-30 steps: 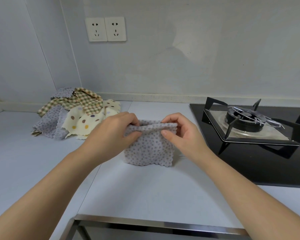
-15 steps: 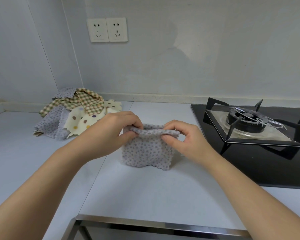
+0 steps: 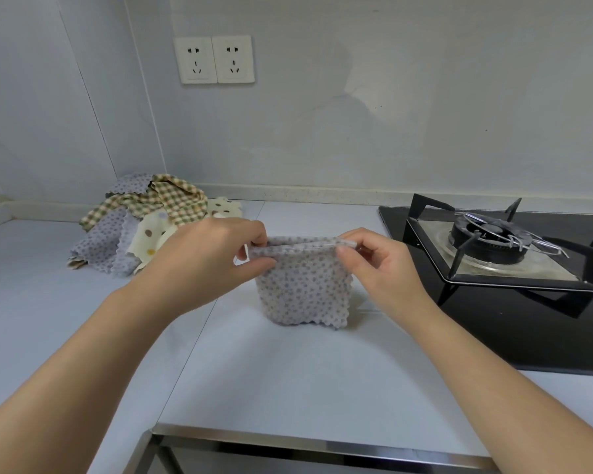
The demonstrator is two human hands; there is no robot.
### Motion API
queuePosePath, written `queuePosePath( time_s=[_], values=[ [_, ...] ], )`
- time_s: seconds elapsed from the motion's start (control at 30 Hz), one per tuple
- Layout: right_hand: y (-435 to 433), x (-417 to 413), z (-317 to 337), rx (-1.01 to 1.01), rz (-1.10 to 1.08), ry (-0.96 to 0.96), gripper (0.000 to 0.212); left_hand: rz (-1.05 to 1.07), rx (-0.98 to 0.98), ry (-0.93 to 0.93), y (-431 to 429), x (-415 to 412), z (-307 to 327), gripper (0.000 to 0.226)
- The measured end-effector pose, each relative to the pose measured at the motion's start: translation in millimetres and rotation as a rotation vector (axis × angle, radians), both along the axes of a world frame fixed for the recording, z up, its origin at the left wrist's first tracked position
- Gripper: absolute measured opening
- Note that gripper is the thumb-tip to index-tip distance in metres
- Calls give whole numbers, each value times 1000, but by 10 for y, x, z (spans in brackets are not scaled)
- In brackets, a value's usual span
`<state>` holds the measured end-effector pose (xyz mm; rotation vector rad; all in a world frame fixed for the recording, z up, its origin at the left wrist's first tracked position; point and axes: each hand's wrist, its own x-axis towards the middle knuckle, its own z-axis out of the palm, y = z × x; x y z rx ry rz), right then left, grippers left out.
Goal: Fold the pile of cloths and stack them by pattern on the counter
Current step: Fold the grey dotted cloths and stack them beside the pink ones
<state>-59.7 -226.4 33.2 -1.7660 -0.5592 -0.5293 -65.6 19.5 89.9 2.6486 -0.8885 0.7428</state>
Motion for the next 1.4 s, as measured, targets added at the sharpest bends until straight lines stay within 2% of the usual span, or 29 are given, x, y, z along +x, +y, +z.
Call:
queuePosePath(
  time_s=[0.23,0.4,0.67,0.8,1.0,1.1,1.2,1.3,1.4],
  values=[
    [2,21,-1,25,-59,-11,29,-45,-74,-7,-35,-9,-2,15],
    [-4,45,-13,17,-155,40,18,-102,-85,-38,-33,6,-6,16],
    [-24,49,20,100,-214,122,17,-155,-103,-108,-64,4,1,22],
    [-19,64,29,137,-184,141,23,-128,-131,-136,-78,-14,-21,14],
    [-7,54,40,120,-134,118,34,-51,-184,-46,-99,0,-64,26],
    [12,41,53,82,-102,77,35,-52,-125,4,-127,7,-98,38],
    [66,-2,61,59,-34,24,36,-55,-76,-18,-248,-28,-172,29],
    [122,-26,58,11,13,15,34,-66,-124,-51,-339,-61,-228,11],
    [112,-27,51,-55,38,38,33,-88,-175,-60,-340,-59,-233,13]
  ],
)
